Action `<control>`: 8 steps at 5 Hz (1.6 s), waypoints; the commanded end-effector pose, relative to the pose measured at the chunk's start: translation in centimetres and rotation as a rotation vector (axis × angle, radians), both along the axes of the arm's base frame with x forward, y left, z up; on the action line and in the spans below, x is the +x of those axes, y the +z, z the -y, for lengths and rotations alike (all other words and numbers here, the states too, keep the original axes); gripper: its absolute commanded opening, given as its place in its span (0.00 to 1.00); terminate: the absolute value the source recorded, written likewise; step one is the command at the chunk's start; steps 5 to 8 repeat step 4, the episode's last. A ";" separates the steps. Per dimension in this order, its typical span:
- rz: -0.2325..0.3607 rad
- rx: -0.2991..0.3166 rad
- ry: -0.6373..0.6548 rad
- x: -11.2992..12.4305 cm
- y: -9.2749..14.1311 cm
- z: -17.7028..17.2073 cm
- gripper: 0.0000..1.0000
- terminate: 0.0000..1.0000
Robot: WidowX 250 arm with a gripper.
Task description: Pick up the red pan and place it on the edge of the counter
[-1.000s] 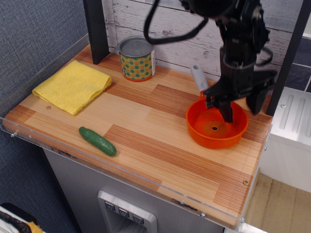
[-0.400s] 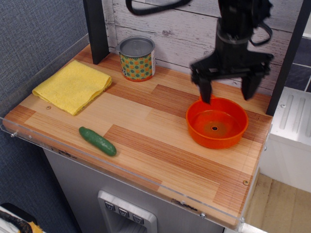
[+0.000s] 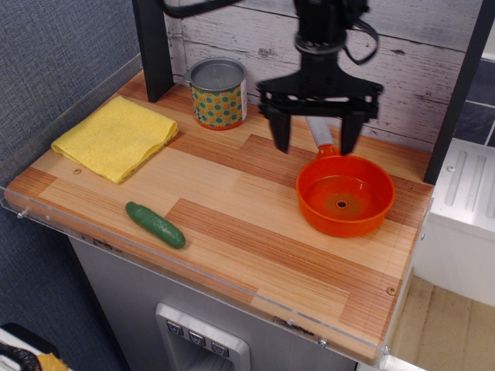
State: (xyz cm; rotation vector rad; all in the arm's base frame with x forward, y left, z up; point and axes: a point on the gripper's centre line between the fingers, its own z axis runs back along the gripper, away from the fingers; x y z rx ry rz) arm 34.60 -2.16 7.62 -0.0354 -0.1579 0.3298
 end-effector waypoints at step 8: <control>-0.028 0.068 -0.051 -2.9 5.6 -7.4 1.00 1.00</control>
